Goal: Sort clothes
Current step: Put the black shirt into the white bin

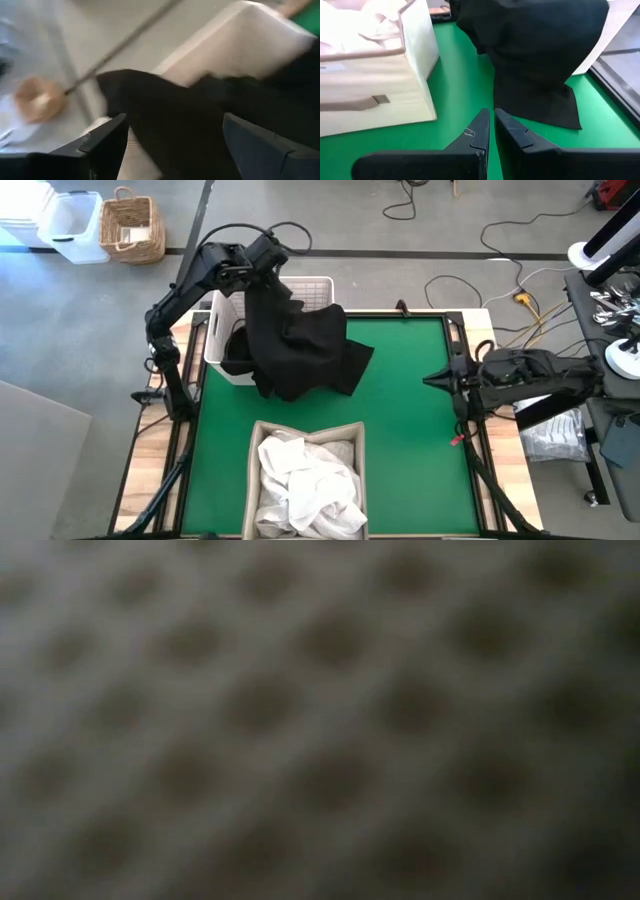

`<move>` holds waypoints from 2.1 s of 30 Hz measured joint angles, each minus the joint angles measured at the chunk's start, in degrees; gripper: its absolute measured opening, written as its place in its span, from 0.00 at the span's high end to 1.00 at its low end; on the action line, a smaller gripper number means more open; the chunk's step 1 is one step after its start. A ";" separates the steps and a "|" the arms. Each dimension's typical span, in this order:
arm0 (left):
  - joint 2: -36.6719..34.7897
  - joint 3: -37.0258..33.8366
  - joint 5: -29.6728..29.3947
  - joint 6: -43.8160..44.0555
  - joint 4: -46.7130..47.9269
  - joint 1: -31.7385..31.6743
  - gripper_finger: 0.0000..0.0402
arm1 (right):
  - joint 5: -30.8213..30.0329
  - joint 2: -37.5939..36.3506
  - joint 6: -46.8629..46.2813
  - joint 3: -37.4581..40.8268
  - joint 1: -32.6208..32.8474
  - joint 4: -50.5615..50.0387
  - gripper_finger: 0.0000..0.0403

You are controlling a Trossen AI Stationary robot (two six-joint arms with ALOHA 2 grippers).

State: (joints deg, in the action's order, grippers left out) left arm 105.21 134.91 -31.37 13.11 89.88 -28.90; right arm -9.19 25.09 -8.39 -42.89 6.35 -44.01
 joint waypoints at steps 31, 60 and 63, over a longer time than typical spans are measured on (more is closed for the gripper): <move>6.83 -1.50 29.85 -18.98 0.18 23.36 0.31 | -7.37 2.28 2.00 -1.66 -0.02 2.54 0.96; 5.26 -11.26 21.24 -16.62 0.09 23.40 0.43 | -7.30 2.28 1.97 -1.68 -0.02 2.21 0.96; 3.70 -13.49 21.24 -16.31 0.09 23.40 0.45 | -7.30 2.28 1.97 -1.68 -0.02 2.25 0.96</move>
State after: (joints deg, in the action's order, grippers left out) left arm 108.90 121.42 -10.13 -3.19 89.97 -5.50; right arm -16.49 27.38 -6.42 -44.58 6.33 -41.76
